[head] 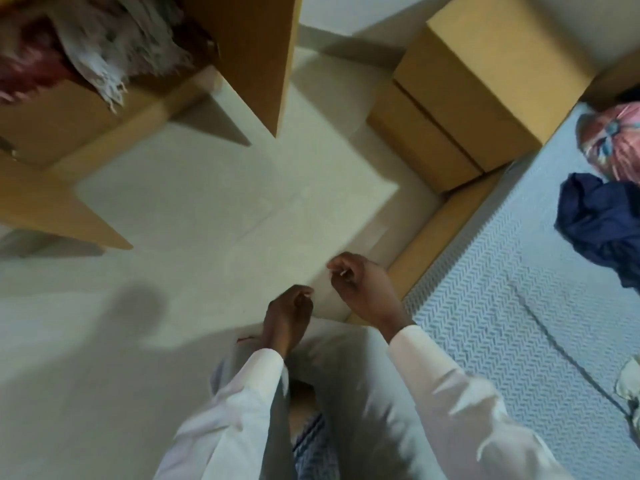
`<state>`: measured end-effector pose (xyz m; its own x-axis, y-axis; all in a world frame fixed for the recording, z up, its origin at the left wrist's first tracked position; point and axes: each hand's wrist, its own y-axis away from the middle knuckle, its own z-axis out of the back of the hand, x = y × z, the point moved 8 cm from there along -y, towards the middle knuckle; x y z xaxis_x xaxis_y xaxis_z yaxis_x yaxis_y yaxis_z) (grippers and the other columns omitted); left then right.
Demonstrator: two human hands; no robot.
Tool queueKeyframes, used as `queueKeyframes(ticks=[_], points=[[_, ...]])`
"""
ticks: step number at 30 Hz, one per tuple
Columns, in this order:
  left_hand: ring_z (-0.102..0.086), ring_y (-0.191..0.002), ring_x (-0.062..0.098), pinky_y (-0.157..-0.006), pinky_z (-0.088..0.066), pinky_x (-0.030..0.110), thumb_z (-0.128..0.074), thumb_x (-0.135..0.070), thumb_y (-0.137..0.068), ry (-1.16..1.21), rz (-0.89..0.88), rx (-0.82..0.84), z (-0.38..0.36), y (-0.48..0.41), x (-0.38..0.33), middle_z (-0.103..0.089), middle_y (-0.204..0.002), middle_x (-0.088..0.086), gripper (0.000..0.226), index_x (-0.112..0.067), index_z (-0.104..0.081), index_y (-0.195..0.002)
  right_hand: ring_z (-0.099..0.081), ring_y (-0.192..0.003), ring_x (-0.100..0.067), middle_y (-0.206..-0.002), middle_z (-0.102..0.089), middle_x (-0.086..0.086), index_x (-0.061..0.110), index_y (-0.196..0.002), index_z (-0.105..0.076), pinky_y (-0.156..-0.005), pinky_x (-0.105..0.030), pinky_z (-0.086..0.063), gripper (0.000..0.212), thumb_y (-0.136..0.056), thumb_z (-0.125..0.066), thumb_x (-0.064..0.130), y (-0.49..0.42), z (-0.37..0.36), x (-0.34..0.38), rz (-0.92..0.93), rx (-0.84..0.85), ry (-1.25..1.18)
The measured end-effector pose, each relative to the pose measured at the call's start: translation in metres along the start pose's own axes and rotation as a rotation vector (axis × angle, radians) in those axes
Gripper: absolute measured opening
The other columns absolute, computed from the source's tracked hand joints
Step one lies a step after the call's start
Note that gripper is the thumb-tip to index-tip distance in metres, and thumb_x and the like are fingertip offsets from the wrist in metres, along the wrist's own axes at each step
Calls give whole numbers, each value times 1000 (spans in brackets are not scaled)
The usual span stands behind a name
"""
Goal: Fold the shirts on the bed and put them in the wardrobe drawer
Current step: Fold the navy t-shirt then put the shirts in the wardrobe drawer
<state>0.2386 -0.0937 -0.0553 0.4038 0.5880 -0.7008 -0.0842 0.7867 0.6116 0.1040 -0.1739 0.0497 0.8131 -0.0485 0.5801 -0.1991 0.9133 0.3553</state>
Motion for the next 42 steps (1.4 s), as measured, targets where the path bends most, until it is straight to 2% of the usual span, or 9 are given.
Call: queueKeyframes(ticks=[7, 16, 21, 25, 29, 32, 35, 38, 42], points=[[-66, -90, 17, -82, -54, 34, -46, -30, -90, -65, -226, 15, -72, -39, -13, -72, -100, -6, 25, -30, -64, -106, -65, -81, -5, -94, -69, 9, 20, -101, -69, -77, -25, -54, 14, -88, -65, 20, 19, -21, -49, 118, -200, -202], [-65, -85, 13, -80, -53, 33, -56, -15, -87, -135, -698, -302, -98, 72, -92, -71, -95, -7, 21, -25, -68, -102, -65, -77, -7, -88, -70, 10, 18, -93, -70, -77, -25, -53, 18, -81, -60, 9, 187, 42, -152, 127, -538, -369], [-65, -80, 16, -77, -53, 34, -57, -16, -88, -216, -839, -121, -204, 127, -145, -70, -87, -6, 19, -26, -67, -102, -65, -81, -6, -92, -70, 8, 15, -99, -71, -77, -33, -55, 14, -89, -62, 12, 286, 66, -254, 15, -656, -377], [-64, -71, 20, -67, -52, 34, -58, -17, -88, -310, -939, 104, -314, 162, -161, -66, -73, -2, 28, -30, -61, -112, -64, -86, -4, -95, -70, 8, 15, -101, -71, -77, -27, -55, 15, -90, -62, 13, 363, 76, -326, -106, -769, -390], [-64, -76, 18, -70, -52, 33, -60, -20, -89, -498, -991, 328, -409, 175, -154, -66, -81, -6, 30, -30, -59, -117, -64, -87, -3, -96, -70, 8, 16, -102, -71, -78, -21, -53, 14, -91, -63, 14, 420, 82, -383, -246, -840, -386], [-57, -116, 23, -95, -47, 35, -61, -24, -90, -761, -944, 515, -469, 174, -136, -61, -121, 4, 41, -25, -53, -131, -62, -94, -5, -104, -67, 7, 18, -109, -69, -85, -26, -52, 19, -91, -65, 22, 444, 79, -430, -423, -801, -363], [-15, -147, 33, -112, -31, 46, -66, -37, -86, -1133, -933, 542, -501, 172, -123, -16, -159, 7, 78, -31, -24, -151, -56, -109, -16, -114, -58, 1, 20, -116, -64, -92, -31, -45, 30, -87, -66, 27, 449, 66, -481, -616, -554, -252], [2, -148, 39, -113, -25, 53, -70, -53, -79, -1392, -859, 488, -510, 165, -117, 11, -163, 5, 107, -37, 5, -154, -54, -86, -22, -86, -50, 0, 24, -76, -52, -66, -29, -38, 14, -77, -67, 24, 443, 71, -515, -676, -319, -109], [-12, -144, 43, -106, -35, 51, -73, -67, -67, -1545, -869, 410, -517, 162, -129, -2, -162, 10, 120, -32, 2, -154, -58, -96, -30, -102, -58, -11, 22, -85, -58, -79, -33, -47, 23, -69, -60, 38, 434, 109, -569, -764, -275, -14]])
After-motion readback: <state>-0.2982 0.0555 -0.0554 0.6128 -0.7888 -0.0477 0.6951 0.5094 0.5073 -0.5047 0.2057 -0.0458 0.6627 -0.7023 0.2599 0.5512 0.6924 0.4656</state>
